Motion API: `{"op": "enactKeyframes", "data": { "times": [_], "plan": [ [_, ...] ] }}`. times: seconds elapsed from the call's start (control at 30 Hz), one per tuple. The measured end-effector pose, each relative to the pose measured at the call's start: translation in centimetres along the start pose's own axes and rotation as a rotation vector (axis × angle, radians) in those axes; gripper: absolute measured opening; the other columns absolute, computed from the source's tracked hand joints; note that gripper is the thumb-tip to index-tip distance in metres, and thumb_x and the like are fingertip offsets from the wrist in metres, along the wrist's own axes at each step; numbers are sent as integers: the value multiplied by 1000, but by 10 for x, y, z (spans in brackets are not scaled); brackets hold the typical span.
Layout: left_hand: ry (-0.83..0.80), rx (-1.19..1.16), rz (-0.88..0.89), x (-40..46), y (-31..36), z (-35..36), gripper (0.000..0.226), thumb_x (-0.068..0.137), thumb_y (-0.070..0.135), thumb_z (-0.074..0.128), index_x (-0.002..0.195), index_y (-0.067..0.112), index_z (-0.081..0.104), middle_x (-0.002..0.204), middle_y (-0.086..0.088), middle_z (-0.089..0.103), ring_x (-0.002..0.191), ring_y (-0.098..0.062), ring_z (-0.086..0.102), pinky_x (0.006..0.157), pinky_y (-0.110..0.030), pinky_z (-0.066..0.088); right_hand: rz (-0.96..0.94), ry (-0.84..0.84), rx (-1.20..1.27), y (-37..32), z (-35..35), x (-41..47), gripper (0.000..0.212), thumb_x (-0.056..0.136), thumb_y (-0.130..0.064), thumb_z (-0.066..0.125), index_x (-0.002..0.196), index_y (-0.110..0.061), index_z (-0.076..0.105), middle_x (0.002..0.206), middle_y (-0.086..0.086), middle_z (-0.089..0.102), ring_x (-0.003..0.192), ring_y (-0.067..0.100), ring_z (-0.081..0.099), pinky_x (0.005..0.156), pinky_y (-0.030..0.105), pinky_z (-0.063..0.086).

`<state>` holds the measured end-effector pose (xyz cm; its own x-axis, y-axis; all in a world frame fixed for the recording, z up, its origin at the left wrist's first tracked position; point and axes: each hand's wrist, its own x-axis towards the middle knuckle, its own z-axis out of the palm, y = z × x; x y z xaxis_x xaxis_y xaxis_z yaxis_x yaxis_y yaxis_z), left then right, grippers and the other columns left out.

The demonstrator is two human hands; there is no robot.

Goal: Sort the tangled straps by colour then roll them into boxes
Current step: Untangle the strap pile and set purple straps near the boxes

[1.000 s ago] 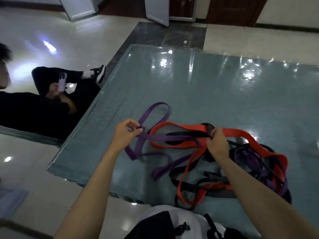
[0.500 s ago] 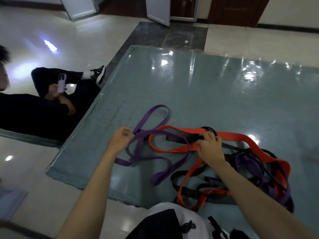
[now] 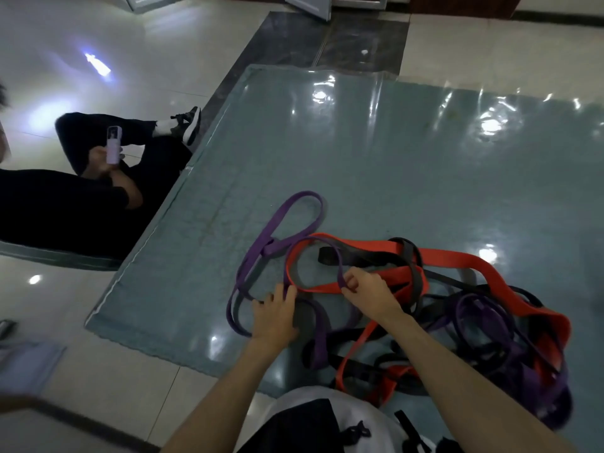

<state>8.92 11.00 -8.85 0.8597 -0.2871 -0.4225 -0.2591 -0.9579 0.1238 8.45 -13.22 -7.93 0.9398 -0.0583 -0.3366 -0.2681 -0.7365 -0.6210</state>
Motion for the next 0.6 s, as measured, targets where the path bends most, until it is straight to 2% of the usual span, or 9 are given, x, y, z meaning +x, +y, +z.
{"op": "enactKeyframes", "data": {
  "times": [0.07, 0.1, 0.13, 0.23, 0.3, 0.4, 0.5, 0.6],
  "plan": [
    [121, -144, 60, 1, -17, 6, 40, 85, 16, 67, 120, 25, 48, 128, -5, 45, 106, -38, 62, 80, -48, 55, 2, 2, 108, -4, 4, 3, 14, 91, -23, 76, 97, -21, 64, 81, -11, 67, 78, 8, 66, 77, 29, 57],
    [144, -228, 78, 3, -27, 4, 33, 84, 9, 64, 111, 24, 52, 121, -4, 49, 96, -38, 65, 73, -47, 55, 6, -2, 160, -6, 5, 4, 16, 91, -23, 77, 96, -23, 62, 80, -10, 67, 72, 5, 65, 74, 29, 57],
    [151, -286, 95, 6, -38, 0, 30, 82, 5, 65, 105, 23, 56, 115, -4, 53, 90, -37, 66, 71, -46, 55, 10, -2, 197, -8, 6, 5, 18, 91, -23, 78, 95, -24, 61, 80, -10, 68, 69, 3, 64, 72, 29, 57],
    [256, -392, 86, 14, -63, -26, 26, 78, 1, 72, 99, 17, 66, 105, -5, 63, 88, -33, 68, 76, -40, 54, -12, 25, 255, -19, 8, 10, 19, 90, -21, 79, 94, -23, 60, 78, -8, 67, 66, 2, 63, 71, 31, 58],
    [395, -533, -23, 19, -79, -43, 25, 80, 2, 76, 97, 18, 68, 99, -5, 66, 87, -30, 67, 77, -38, 53, -22, 58, 309, -30, 10, 14, 18, 90, -21, 79, 93, -21, 62, 76, -7, 68, 65, 5, 66, 70, 35, 59],
    [647, -746, -222, 23, -107, -65, 26, 85, 5, 73, 96, 27, 65, 95, -4, 68, 85, -27, 68, 78, -45, 58, -68, 73, 399, -51, 12, 15, 14, 91, -22, 78, 98, -23, 67, 85, -6, 72, 71, 12, 73, 67, 35, 60],
    [799, -938, -397, 23, -119, -83, 25, 90, 6, 66, 97, 30, 62, 95, -7, 71, 83, -28, 71, 73, -46, 61, -138, -122, 614, -74, 11, 14, 30, 96, -14, 73, 124, -24, 67, 108, -5, 76, 81, 11, 77, 64, 27, 60],
    [796, -923, -406, 26, -114, -86, 17, 93, 6, 67, 104, 20, 66, 98, -7, 71, 86, -25, 69, 76, -42, 60, -158, -307, 574, -80, 13, 13, 32, 96, -22, 73, 126, -33, 67, 120, -11, 74, 105, 5, 72, 72, 25, 59]
  ]
}}
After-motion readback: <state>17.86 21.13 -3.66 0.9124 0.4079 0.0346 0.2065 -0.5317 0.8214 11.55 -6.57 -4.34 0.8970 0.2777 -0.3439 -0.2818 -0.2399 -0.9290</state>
